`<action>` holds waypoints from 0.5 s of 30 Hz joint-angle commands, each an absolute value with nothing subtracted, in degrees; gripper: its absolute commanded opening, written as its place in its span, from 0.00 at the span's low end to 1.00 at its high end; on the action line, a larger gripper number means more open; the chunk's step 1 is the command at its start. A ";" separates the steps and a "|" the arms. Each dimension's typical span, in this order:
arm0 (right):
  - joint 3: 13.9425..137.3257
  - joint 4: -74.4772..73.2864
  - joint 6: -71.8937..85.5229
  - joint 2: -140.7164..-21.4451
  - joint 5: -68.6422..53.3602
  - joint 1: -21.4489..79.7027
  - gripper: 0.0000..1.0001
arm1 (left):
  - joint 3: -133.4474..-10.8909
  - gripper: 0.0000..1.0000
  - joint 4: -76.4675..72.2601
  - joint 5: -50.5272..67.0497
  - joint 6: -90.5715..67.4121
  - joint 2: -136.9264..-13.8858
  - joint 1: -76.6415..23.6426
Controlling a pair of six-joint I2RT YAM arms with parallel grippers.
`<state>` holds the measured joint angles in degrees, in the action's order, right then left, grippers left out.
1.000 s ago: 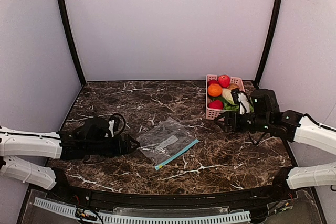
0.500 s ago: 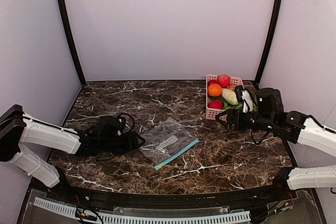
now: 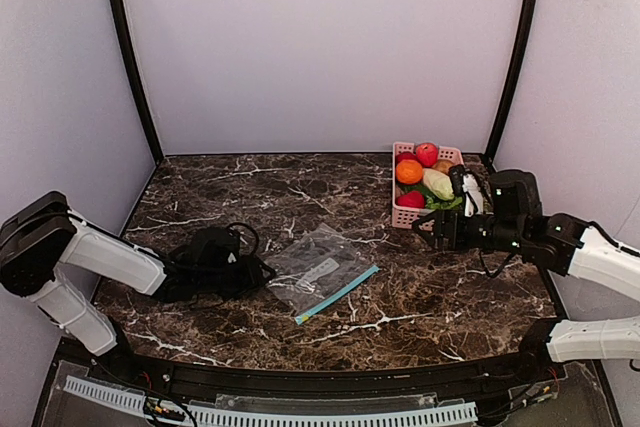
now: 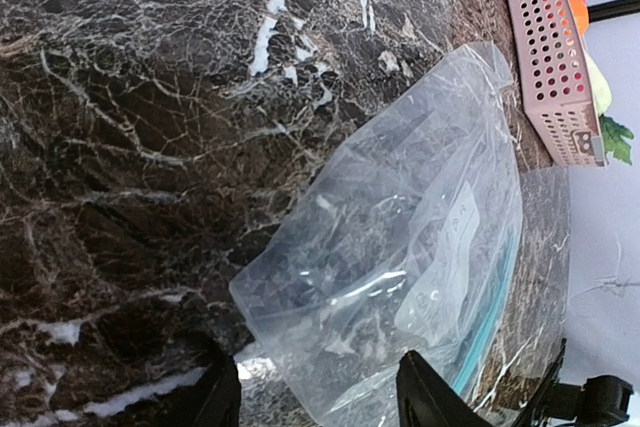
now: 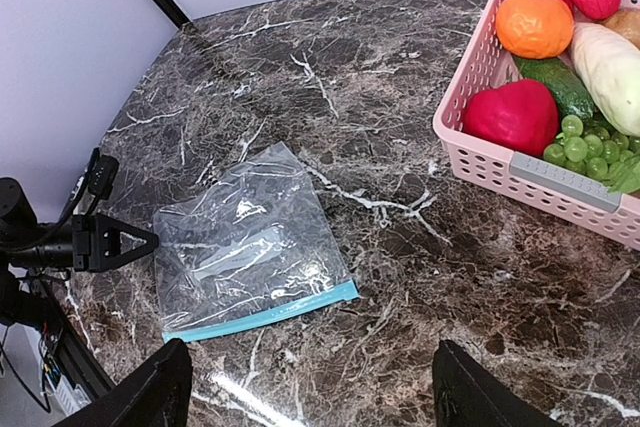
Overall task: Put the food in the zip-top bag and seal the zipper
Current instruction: Pick up the zipper food storage bag at the center of the board.
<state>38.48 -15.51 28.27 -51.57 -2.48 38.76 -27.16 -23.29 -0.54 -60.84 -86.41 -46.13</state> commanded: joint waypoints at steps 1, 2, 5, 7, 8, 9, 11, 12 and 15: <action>37.40 -15.21 28.84 -51.85 -1.91 39.07 0.81 | -26.77 0.50 -27.32 -0.64 -62.98 -88.69 -45.67; 37.07 -15.21 28.76 -51.78 -1.85 39.11 0.82 | -26.78 0.47 -28.98 -0.42 -63.45 -89.61 -45.64; 36.70 -15.80 29.02 -51.87 -1.36 39.11 0.82 | -27.58 0.40 -30.38 -0.18 -63.48 -90.90 -45.62; 36.45 -16.32 29.35 -51.86 -1.02 39.11 0.82 | -28.08 0.26 -30.11 -0.49 -63.11 -91.21 -45.62; 36.37 -16.47 29.36 -51.83 -1.14 39.11 0.82 | -28.27 0.22 -30.01 -0.64 -63.06 -91.03 -45.62; 36.17 -16.64 29.40 -51.86 -1.22 39.11 0.82 | -28.33 0.15 -29.99 -0.73 -62.81 -90.82 -45.62; 36.07 -17.16 29.44 -51.73 -1.54 39.06 0.82 | -28.19 0.08 -29.71 -0.64 -62.20 -89.74 -45.62; 36.09 -17.48 29.44 -51.58 -1.76 39.06 0.82 | -28.03 0.06 -29.47 -0.58 -61.99 -88.48 -45.62; 36.18 -17.90 29.41 -51.03 -2.46 39.11 0.82 | -27.71 0.01 -28.04 -0.22 -59.52 -84.01 -45.62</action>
<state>36.93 -17.21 29.06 -51.66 -2.09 38.76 -27.42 -28.91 -0.43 -62.46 -89.80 -45.87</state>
